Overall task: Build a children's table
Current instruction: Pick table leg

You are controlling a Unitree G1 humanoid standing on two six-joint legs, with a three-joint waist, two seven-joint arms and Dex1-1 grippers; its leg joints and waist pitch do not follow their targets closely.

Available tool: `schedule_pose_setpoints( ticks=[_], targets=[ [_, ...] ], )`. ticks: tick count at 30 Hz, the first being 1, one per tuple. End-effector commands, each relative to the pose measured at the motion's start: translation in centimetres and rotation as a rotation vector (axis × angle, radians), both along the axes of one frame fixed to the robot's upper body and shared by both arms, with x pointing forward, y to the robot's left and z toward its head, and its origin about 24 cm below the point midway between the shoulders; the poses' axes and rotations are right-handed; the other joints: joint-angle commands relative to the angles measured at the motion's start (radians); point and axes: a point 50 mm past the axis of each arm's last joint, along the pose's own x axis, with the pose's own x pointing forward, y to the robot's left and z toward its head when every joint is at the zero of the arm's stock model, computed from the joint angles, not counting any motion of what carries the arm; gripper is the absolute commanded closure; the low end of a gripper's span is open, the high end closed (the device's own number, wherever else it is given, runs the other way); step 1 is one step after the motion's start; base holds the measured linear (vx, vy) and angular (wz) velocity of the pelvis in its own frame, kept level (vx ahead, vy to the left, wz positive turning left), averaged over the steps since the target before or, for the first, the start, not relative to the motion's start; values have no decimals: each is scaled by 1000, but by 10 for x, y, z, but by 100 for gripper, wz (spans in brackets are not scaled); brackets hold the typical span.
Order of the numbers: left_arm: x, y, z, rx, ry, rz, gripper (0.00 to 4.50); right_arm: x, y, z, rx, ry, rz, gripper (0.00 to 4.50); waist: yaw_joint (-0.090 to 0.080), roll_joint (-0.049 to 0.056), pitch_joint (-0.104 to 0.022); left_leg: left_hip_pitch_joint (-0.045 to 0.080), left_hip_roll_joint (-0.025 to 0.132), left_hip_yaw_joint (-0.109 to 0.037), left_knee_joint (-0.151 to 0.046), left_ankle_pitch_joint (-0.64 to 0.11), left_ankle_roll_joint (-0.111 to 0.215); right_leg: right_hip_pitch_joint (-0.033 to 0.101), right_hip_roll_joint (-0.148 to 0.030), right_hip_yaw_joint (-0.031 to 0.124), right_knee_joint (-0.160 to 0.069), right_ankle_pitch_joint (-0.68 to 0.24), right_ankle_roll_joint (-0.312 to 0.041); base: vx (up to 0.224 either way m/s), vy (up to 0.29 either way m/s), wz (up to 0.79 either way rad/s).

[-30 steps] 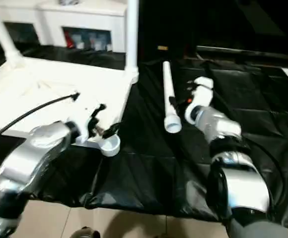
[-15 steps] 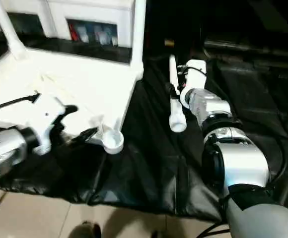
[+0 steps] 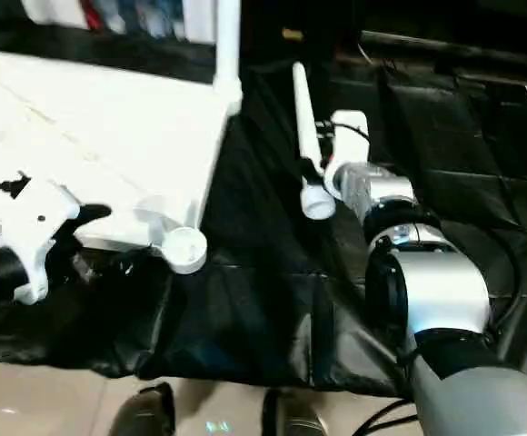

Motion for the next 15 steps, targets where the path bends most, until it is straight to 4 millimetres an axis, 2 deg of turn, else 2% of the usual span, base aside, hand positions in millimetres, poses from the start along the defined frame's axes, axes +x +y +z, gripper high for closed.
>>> schedule_pose_setpoints(
  ticks=[1, 6, 7, 8, 10, 15],
  targets=[
    [-5, -1, 3, 9, 0, 0, 0, -4, 1, -10, 34, 78, 1, 80, 0, 21, -59, 32, 10, 7, -74, -110, 9, 55, -43, 34, -51, -36, -249, 0, 0, 0],
    [-7, 1, 5, 19, 12, -1, 0, -8, -2, -15, 89, 161, -19, 117, 2, 16, -47, 36, 9, 7, -75, -106, -14, 55, -45, 36, -53, -50, -240, 0, 0, 0],
    [-7, 1, 5, 19, 12, -1, 0, -8, -2, -15, 89, 161, -19, 136, 2, 16, -47, 36, 9, 7, -75, -106, -14, 55, -45, 36, -53, -50, -240, 0, 0, 0],
    [-8, 2, 6, 23, 16, -4, 0, -10, -4, -16, 92, 182, -23, 136, 2, 12, -45, 37, 8, 8, -76, -115, -19, 55, -47, 37, -54, -66, -234, 0, 0, 0],
    [-8, 3, 7, 32, 22, -10, 0, -12, -8, -19, 66, 205, -14, 149, 2, 13, -45, 37, 9, 7, -78, -122, -25, 56, -48, 38, -56, -83, -229, 0, 0, 0],
    [-8, 6, 10, 49, 44, -36, 0, -15, -19, -23, 16, 234, 4, 199, 4, 13, -56, 38, 7, 8, -75, -103, -35, 60, -48, 37, -52, -63, -235, 0, 0, 0]
  ],
)
